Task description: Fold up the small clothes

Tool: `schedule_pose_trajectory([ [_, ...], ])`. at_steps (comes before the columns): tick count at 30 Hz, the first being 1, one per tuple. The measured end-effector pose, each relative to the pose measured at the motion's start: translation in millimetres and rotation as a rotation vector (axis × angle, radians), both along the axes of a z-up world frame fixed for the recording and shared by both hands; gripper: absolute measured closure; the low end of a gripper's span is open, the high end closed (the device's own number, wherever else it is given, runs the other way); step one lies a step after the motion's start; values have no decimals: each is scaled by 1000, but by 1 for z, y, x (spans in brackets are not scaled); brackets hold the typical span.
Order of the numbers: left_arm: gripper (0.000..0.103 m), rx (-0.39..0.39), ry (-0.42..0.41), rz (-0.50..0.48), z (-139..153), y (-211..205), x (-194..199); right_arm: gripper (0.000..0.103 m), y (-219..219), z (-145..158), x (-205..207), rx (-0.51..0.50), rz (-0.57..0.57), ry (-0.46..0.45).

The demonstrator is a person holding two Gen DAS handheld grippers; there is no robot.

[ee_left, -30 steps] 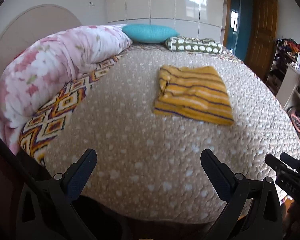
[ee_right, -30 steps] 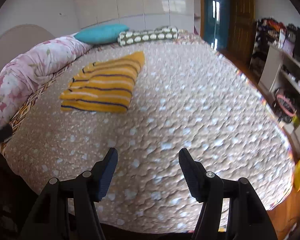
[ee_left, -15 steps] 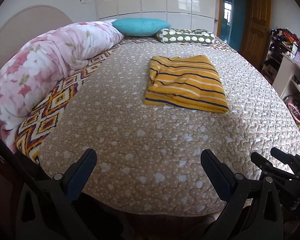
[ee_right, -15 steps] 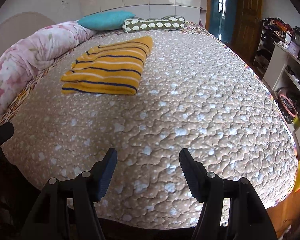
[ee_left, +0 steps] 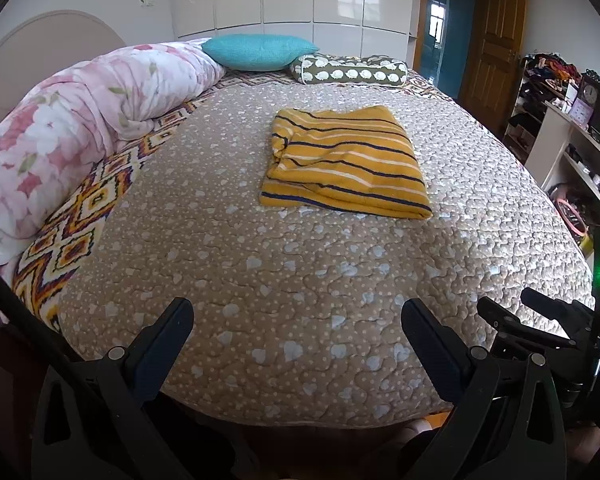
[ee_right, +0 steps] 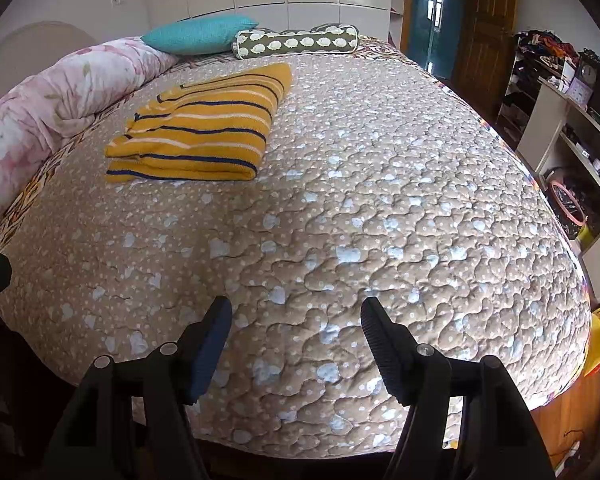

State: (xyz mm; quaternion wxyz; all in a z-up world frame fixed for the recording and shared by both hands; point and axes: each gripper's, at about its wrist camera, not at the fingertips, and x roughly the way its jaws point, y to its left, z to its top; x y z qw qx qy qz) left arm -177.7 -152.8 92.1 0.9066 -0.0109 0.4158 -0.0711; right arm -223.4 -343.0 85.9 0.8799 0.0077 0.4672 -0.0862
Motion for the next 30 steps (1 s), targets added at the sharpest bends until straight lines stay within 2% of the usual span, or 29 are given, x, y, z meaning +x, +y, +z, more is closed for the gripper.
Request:
schedule_pose_trajectory([
  [30, 0, -29, 76, -19, -18, -4, 4, 30, -8, -11, 3, 4, 13, 44],
])
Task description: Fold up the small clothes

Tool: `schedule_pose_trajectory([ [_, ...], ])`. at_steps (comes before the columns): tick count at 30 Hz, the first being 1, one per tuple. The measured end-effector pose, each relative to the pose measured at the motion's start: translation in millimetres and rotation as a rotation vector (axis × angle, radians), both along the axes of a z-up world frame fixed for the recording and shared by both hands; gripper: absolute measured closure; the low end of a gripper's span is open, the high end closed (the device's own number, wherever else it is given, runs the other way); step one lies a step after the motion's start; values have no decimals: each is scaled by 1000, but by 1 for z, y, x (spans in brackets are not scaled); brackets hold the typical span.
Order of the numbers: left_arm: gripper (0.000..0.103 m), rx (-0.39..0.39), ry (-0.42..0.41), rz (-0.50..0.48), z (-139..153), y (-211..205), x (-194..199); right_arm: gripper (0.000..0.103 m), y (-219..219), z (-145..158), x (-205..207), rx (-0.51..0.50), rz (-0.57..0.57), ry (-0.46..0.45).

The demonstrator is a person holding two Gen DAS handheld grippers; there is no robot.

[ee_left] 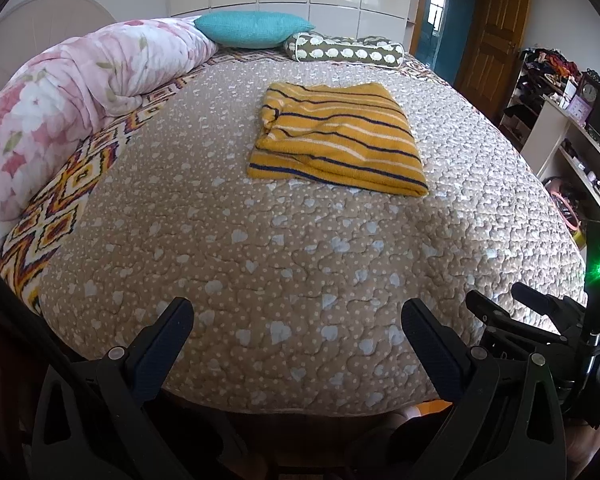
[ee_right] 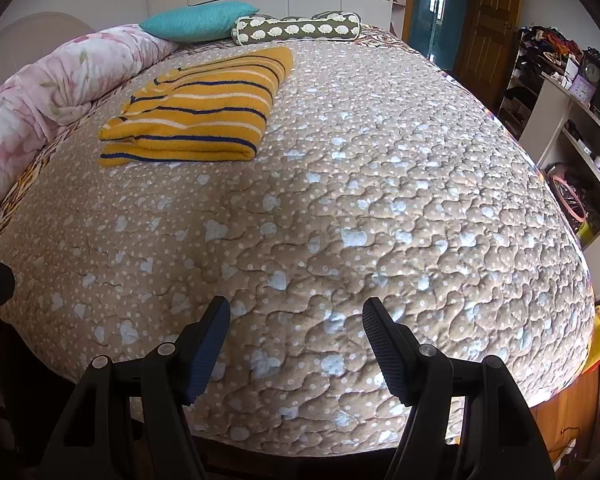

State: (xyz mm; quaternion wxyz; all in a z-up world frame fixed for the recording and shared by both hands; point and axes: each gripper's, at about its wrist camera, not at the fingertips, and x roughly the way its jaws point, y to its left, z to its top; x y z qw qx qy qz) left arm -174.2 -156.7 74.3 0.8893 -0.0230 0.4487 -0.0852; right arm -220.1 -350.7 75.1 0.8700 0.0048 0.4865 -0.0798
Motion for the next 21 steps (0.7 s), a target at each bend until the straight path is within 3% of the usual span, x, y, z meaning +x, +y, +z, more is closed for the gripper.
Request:
schedule_pose_trajectory([
  [17, 0, -14, 33, 8, -9, 3, 4, 30, -2, -4, 5, 13, 11, 12],
  [21, 0, -29, 38, 20, -11, 6, 5, 30, -4, 16, 30, 57, 52, -52],
])
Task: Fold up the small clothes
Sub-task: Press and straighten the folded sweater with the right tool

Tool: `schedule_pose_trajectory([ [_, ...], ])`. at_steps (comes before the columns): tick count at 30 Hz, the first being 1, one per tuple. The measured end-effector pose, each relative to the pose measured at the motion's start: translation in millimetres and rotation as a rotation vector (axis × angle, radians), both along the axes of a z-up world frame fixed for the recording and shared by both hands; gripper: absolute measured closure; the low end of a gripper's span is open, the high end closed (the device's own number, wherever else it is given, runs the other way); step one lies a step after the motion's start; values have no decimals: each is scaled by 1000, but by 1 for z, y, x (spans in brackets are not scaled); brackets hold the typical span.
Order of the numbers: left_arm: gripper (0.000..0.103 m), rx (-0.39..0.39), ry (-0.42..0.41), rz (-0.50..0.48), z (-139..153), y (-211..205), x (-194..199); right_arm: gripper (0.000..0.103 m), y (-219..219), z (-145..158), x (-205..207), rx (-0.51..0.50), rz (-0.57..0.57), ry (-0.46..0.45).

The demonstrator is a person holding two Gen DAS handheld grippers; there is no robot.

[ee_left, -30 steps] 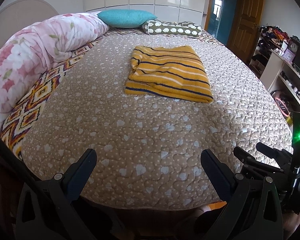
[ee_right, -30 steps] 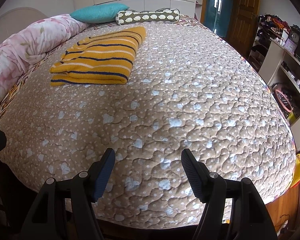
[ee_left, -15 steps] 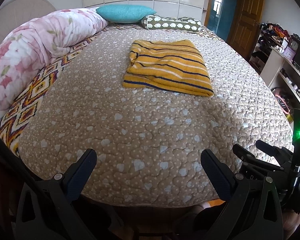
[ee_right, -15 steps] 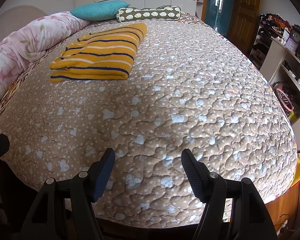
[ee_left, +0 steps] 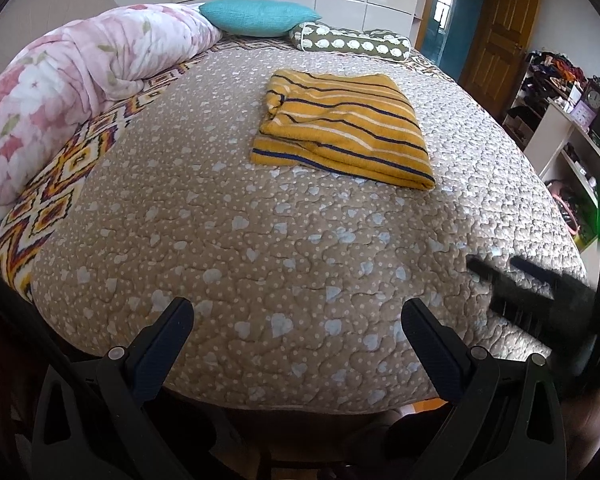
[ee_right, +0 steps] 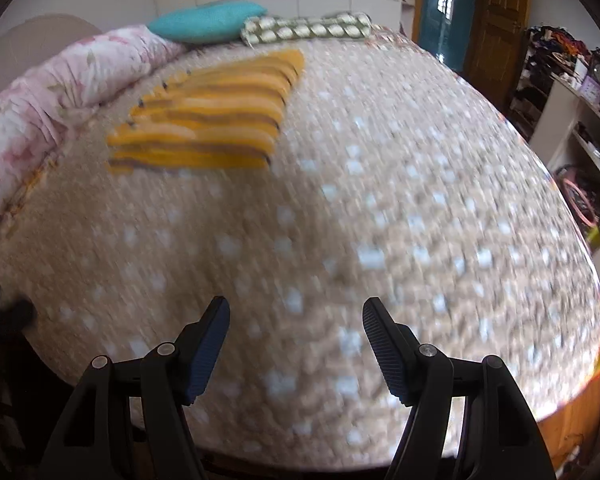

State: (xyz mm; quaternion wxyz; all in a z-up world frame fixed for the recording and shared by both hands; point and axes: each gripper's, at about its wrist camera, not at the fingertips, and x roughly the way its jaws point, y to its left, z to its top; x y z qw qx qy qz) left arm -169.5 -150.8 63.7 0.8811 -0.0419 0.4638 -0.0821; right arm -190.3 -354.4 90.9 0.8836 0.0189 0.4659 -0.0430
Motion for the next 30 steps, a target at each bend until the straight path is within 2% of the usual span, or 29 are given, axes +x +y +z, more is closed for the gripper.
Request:
schedule_pose_trajectory([
  [3, 0, -6, -11, 11, 1, 4, -1, 30, 7, 19, 37, -15, 59, -88],
  [4, 0, -9, -17, 15, 2, 6, -1, 36, 10, 22, 50, -20, 80, -113],
  [5, 0, -9, -21, 18, 2, 8, -1, 50, 13, 24, 63, -20, 97, -130],
  [7, 0, -10, -30, 23, 4, 13, 0, 70, 17, 23, 98, 2, 94, -119],
  [8, 0, -9, -35, 29, 4, 16, 1, 73, 17, 20, 114, 33, 92, -107],
  [9, 0, -8, -41, 40, 4, 21, 2, 73, 18, 16, 132, 73, 93, -95],
  [12, 0, -13, -50, 76, 4, 33, 4, 74, 28, -5, 170, 104, 112, -32],
  [14, 0, -24, -46, 102, 2, 44, 7, 73, 37, -24, 187, 87, 126, 60],
  [15, 0, -28, -43, 111, 1, 48, 8, 73, 44, -25, 190, 47, 127, 71],
  [19, 0, -35, -45, 162, -4, 66, 13, 73, 65, 3, 188, 28, 169, -19],
  [21, 0, -38, -44, 174, -4, 71, 17, 73, 80, 5, 197, 29, 192, -29],
  [24, 0, -42, -39, 192, -6, 80, 22, 73, 97, -15, 225, 32, 215, 42],
  [26, 0, -41, -35, 209, -8, 87, 23, 73, 109, -31, 239, -3, 228, 94],
  [28, 0, -36, -37, 225, -10, 94, 24, 73, 119, -17, 238, -31, 225, 50],
  [30, 0, -19, -42, 251, -15, 99, 27, 73, 127, 1, 234, -9, 235, -13],
])
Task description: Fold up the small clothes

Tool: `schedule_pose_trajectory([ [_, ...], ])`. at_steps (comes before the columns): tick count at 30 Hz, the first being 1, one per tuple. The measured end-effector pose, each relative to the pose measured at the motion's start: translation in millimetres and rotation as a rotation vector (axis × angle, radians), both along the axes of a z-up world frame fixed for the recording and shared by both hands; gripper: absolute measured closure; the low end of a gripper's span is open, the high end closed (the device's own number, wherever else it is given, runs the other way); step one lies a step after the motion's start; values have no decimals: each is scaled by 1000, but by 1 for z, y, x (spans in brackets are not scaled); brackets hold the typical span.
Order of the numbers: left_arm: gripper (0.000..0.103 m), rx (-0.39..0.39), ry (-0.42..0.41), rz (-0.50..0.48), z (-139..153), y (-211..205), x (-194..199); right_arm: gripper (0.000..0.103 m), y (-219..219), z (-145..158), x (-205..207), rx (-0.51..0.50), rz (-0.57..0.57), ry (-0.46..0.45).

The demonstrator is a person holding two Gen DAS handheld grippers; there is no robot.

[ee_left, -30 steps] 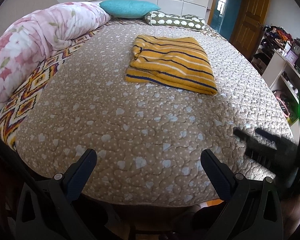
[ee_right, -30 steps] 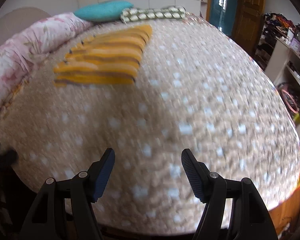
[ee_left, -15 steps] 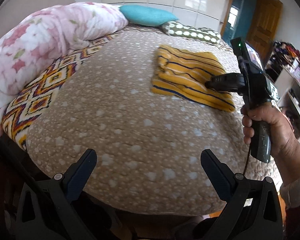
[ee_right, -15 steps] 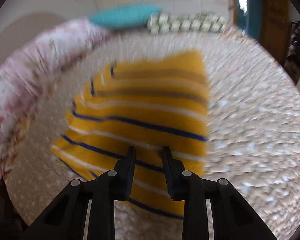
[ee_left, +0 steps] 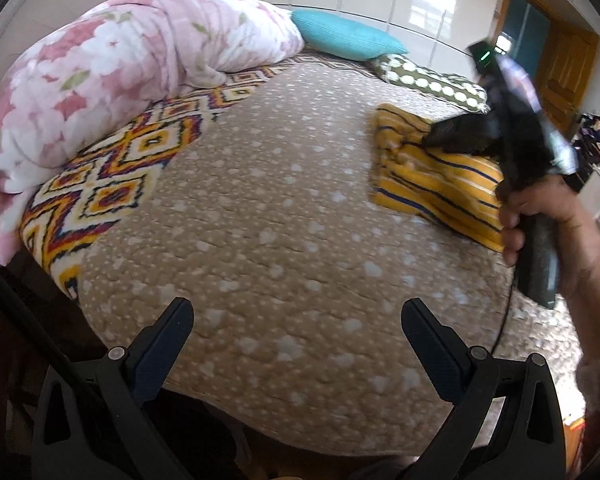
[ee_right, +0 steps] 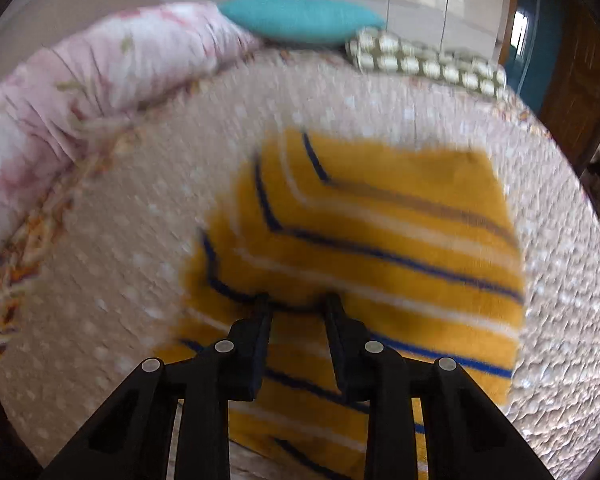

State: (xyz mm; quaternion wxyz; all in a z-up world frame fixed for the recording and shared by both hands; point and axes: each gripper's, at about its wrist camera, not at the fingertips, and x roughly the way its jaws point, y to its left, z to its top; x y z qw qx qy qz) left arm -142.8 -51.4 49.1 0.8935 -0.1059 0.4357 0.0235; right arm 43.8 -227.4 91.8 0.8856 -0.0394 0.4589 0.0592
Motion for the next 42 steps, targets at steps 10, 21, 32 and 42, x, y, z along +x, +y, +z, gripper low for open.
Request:
schedule_pose_trajectory([
  [10, 0, 25, 13, 31, -5, 5, 7, 62, 5, -22, 7, 64, -1, 51],
  [21, 0, 34, 43, -66, -4, -36, 3, 44, -81, -26, -144, -62, -75, 98],
  [32, 0, 133, -32, -149, 26, -75, -25, 38, -103, -22, -211, -104, -189, 52],
  [42, 0, 144, 3, -175, 17, -82, -22, 30, -91, -7, -231, -161, -166, -10],
])
